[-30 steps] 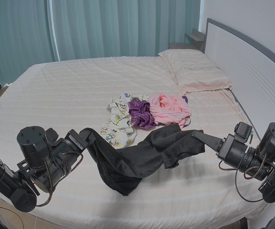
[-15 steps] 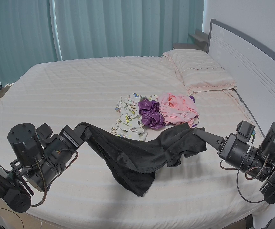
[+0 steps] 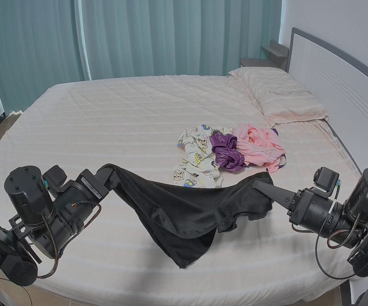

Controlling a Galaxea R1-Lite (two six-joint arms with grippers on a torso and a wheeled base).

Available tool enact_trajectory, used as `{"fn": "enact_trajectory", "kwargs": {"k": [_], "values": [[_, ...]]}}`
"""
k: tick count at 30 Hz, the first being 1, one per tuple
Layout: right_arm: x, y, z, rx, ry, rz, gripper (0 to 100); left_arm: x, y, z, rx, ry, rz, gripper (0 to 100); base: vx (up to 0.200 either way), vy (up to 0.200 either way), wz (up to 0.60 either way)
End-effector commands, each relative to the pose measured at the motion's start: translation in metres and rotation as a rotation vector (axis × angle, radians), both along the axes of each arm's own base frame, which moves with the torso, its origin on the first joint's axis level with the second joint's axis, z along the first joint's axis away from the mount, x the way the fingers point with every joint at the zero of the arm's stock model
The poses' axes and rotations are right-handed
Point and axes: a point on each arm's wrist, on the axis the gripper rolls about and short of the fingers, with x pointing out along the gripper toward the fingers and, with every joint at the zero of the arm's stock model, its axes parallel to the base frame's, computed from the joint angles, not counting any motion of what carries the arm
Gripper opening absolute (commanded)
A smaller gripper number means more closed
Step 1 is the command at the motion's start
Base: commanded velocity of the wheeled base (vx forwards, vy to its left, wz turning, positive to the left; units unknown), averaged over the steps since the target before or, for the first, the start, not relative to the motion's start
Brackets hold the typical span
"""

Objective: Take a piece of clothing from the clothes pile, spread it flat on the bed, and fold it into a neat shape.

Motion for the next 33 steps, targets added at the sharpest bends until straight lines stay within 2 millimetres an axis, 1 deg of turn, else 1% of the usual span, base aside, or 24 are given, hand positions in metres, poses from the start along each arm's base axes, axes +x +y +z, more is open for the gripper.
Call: {"fn": "enact_trajectory", "kwargs": {"k": [1, 24, 33], "values": [[-0.0019, 0.0009, 0.0015, 0.006, -0.011, 0.008, 0, -0.0014, -0.0003, -0.0007, 0.007, 0.001, -0.004, 0, 0.000, 0.200, 0.00], [-0.0064, 0.0047, 0.0005, 0.005, -0.006, 0.031, 0, -0.0027, 0.0022, -0.0019, 0.039, -0.003, 0.002, 0, 0.000, 0.200, 0.00], [-0.0052, 0.0069, -0.0034, -0.003, 0.010, 0.036, 0, -0.0025, 0.0024, -0.0044, 0.043, 0.007, -0.002, 0, 0.000, 0.200, 0.00]]}}
